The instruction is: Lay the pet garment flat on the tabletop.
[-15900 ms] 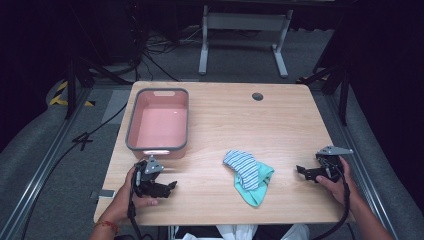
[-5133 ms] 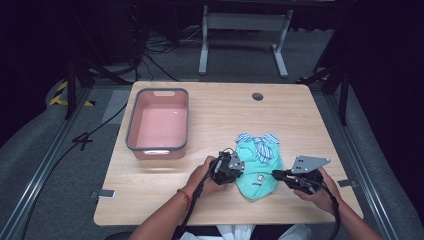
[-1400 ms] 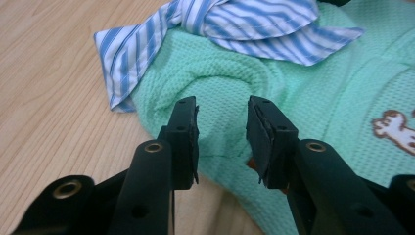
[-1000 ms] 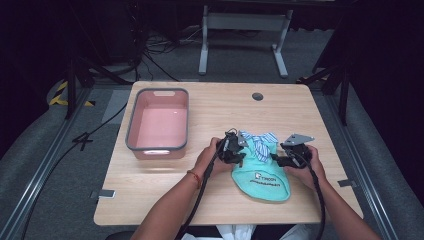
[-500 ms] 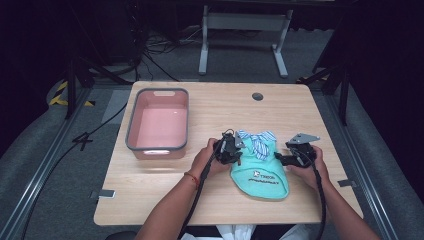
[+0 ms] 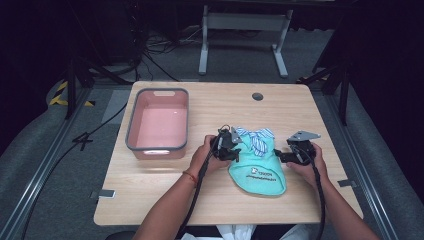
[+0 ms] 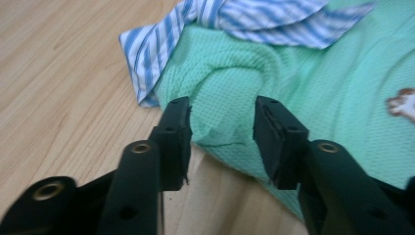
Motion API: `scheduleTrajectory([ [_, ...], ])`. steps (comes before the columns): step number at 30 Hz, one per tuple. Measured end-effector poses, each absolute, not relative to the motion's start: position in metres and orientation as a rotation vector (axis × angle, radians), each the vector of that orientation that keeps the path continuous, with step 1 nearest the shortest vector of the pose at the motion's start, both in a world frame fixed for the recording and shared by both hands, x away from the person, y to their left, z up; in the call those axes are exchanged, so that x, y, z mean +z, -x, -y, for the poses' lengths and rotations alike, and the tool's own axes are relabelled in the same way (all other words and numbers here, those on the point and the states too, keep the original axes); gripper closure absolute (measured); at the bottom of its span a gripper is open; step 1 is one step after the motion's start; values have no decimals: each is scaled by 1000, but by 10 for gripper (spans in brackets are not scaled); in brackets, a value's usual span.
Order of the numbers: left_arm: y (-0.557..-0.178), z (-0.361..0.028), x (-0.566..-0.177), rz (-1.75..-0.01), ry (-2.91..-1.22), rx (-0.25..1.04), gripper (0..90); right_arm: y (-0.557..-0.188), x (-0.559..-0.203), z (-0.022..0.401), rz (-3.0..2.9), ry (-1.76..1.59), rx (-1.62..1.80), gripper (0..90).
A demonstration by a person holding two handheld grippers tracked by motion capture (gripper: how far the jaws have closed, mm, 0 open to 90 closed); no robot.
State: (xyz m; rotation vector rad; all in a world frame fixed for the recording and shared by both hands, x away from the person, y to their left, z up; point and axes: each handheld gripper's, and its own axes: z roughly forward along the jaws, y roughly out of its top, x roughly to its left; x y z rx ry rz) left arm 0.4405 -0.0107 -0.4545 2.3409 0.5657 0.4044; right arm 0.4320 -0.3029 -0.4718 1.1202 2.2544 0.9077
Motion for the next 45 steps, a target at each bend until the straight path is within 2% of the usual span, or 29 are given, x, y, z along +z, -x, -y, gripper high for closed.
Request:
scheduleTrajectory([
  [3,-434,7,-450,-544,-2346,382,494,-426,-465,305,-2265,-1094,934,312],
  [6,-426,3,-446,-536,-2358,395,385,-420,-460,305,-2276,-1056,937,298],
  [12,-410,-12,-434,-501,-2368,416,298,-409,-448,306,-2298,-982,943,299],
  [28,-383,-61,-428,-500,-2379,422,299,-376,-441,318,-2381,-894,924,300],
  [38,-365,-92,-443,-546,-2408,424,252,-357,-441,335,-2371,-865,892,293],
  [45,-353,-120,-448,-581,-2424,453,255,-348,-448,350,-2369,-891,853,293],
])
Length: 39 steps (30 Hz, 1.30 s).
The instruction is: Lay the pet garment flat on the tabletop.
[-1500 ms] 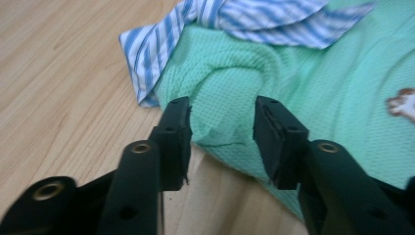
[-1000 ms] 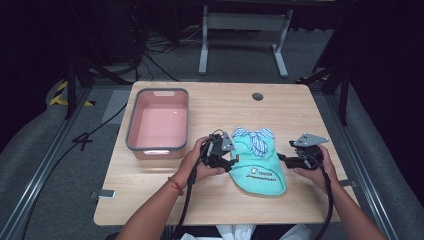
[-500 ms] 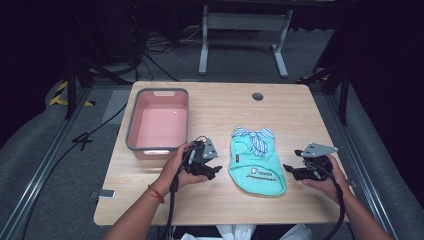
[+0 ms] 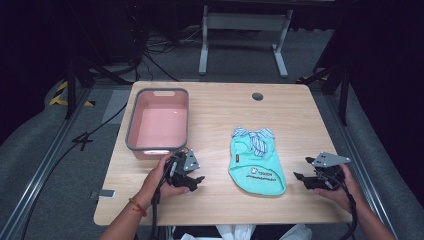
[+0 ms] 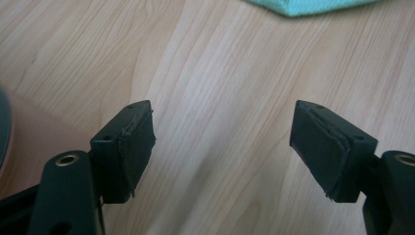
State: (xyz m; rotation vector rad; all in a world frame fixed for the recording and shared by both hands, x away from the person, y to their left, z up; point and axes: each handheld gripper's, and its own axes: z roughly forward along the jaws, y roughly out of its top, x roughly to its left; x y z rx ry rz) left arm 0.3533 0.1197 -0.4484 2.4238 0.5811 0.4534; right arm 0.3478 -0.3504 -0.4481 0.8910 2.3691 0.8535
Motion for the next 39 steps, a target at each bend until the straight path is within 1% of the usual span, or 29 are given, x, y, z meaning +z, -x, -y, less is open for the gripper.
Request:
scheduleTrajectory([
  [8,-345,-149,-449,-620,-2414,474,253,-338,-449,369,-2354,-913,839,286],
  [14,-340,-161,-450,-637,-2423,487,247,-332,-449,386,-2346,-961,851,285],
  [22,-337,-187,-456,-727,-2410,487,242,-326,-454,402,-2341,-990,857,282],
  [28,-335,-211,-458,-777,-2374,466,240,-323,-465,411,-2351,-997,855,274],
  [39,-328,-244,-471,-859,-2334,398,233,-322,-483,432,-2287,-1155,964,249],
])
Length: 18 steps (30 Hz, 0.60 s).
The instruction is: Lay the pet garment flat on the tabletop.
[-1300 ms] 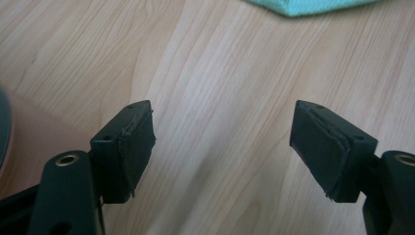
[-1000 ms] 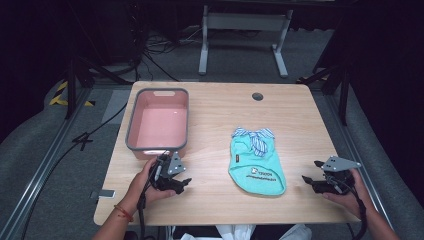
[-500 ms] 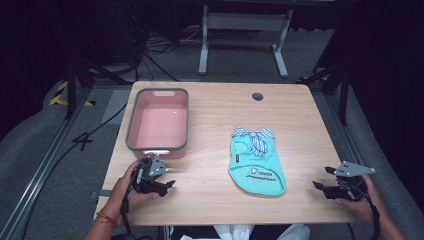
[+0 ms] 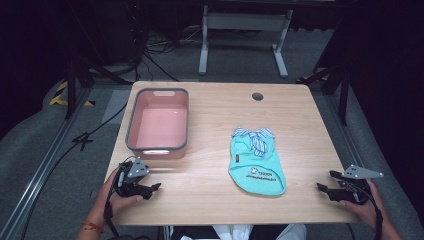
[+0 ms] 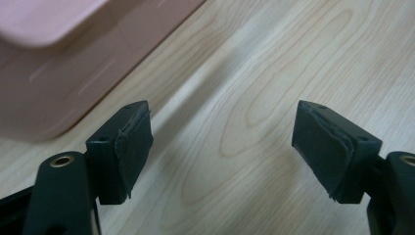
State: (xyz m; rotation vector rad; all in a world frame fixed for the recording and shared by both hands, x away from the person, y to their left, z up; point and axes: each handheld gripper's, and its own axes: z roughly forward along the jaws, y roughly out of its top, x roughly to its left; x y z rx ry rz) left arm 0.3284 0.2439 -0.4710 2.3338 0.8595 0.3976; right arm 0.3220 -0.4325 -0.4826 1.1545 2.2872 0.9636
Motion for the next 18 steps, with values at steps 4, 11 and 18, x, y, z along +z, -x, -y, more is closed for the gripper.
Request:
scheduleTrajectory([
  [4,-327,-252,-477,-888,-2281,371,203,-325,-487,438,-2256,-1228,1017,227],
  [11,-324,-255,-482,-928,-2227,366,171,-326,-487,437,-2250,-1238,1005,211],
  [18,-323,-255,-483,-940,-2220,365,166,-326,-487,436,-2246,-1241,1004,211],
])
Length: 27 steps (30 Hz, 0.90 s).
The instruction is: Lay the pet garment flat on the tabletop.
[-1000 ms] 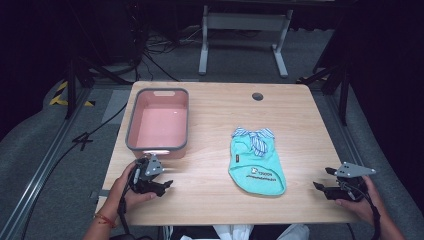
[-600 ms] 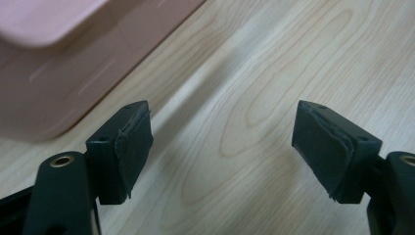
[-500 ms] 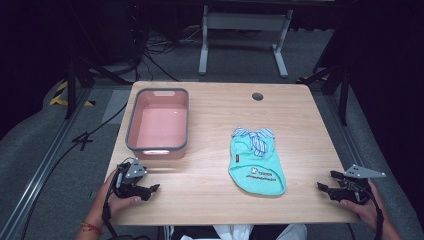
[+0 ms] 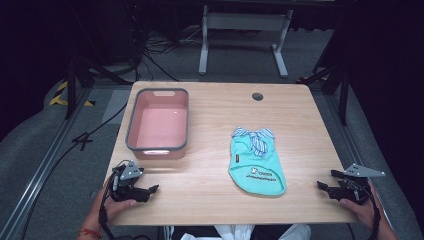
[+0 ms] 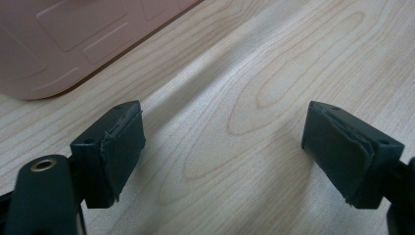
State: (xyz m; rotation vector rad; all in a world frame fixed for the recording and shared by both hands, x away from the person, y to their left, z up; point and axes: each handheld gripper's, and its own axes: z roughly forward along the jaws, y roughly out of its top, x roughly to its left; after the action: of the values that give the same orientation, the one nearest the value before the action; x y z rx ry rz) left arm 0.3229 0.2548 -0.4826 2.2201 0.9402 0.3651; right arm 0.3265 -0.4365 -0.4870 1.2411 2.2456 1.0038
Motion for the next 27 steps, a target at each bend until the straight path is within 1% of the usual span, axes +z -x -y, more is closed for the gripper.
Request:
scheduleTrajectory([
  [27,-322,-254,-482,-960,-2214,374,163,-327,-487,435,-2237,-1251,1000,209],
])
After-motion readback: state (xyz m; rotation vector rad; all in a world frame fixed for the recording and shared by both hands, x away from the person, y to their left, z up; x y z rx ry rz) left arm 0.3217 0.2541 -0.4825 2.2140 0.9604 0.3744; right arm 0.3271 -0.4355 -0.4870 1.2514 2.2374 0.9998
